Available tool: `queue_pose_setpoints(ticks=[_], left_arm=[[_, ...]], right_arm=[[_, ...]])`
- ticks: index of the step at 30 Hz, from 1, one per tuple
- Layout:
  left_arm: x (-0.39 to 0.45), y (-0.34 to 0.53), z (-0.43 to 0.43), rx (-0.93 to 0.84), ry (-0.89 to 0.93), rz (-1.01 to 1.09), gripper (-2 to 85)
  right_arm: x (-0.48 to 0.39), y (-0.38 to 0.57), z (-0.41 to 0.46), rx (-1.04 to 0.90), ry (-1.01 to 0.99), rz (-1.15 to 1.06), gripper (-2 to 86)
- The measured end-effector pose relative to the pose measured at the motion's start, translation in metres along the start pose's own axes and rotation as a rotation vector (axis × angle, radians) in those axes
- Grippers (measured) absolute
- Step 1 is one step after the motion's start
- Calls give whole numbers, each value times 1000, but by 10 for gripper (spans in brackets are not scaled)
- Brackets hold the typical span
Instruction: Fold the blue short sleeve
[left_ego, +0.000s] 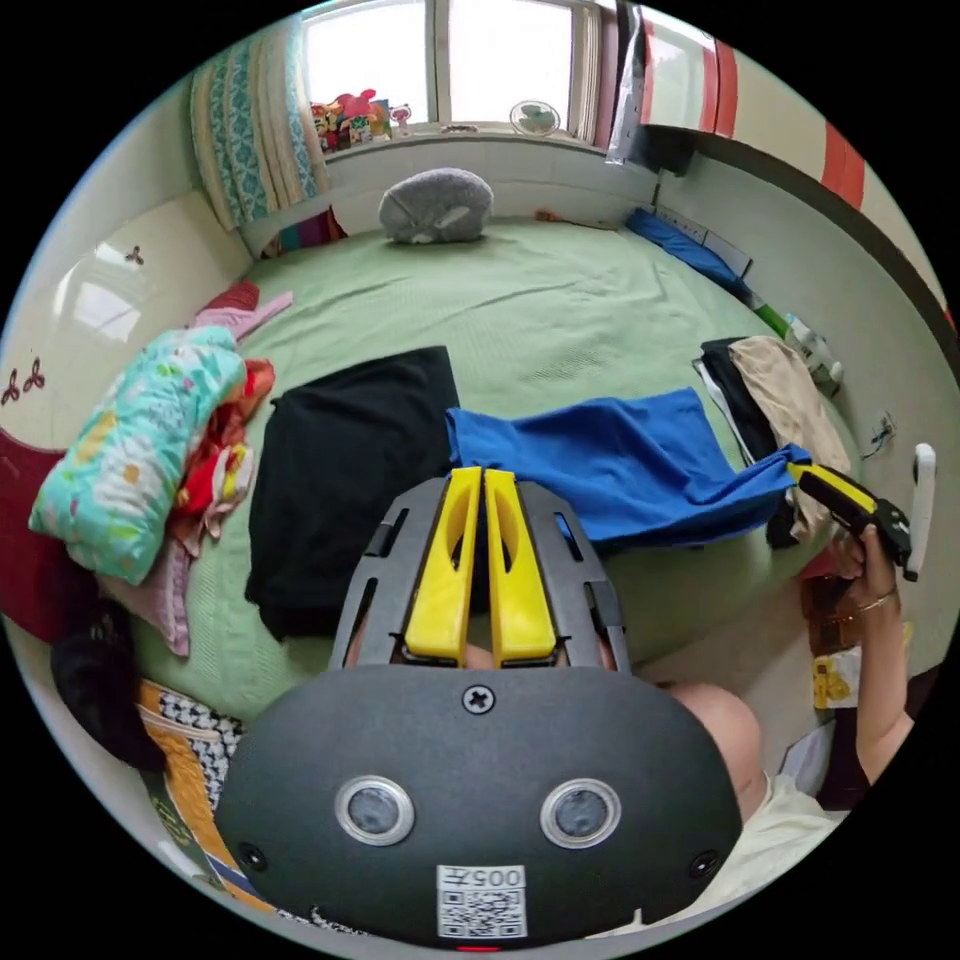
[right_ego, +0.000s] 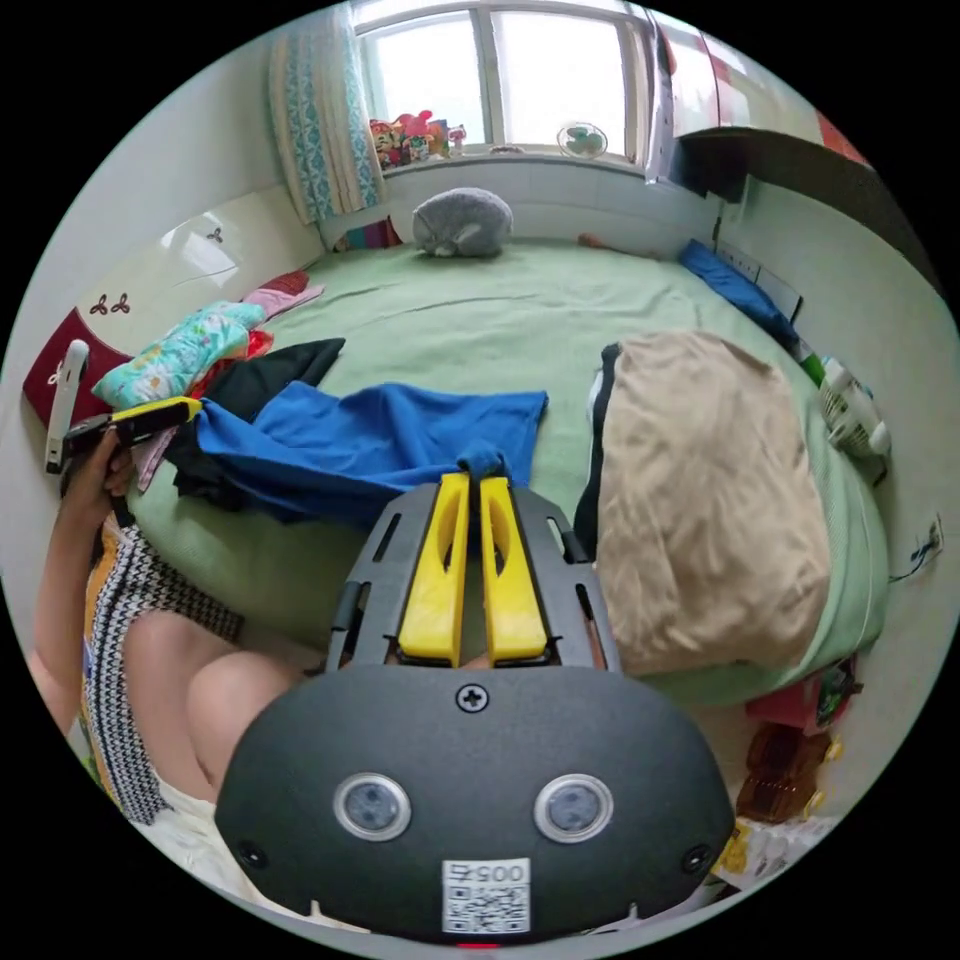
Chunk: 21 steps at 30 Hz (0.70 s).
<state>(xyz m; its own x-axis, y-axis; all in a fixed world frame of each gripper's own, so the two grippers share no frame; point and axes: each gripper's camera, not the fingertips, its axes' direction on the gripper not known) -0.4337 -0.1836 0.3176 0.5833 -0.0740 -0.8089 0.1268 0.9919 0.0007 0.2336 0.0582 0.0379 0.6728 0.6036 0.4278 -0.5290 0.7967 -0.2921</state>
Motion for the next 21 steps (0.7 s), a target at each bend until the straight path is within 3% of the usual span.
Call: queue_pose_setpoints(ticks=[5, 10, 16, 21], left_arm=[[-5, -67, 16, 43, -36, -68, 3], [-2, -77, 34, 69, -89, -151, 5], [27, -27, 74, -56, -12, -133, 33], [72, 7, 80, -109, 75, -42, 46]], right_arm=[[12, -80, 25, 57, 100, 49, -11], [17, -105, 54, 43, 49, 114, 25], [-20, -36, 101, -108, 17, -42, 99], [-41, 22, 108, -149, -21, -136, 111]])
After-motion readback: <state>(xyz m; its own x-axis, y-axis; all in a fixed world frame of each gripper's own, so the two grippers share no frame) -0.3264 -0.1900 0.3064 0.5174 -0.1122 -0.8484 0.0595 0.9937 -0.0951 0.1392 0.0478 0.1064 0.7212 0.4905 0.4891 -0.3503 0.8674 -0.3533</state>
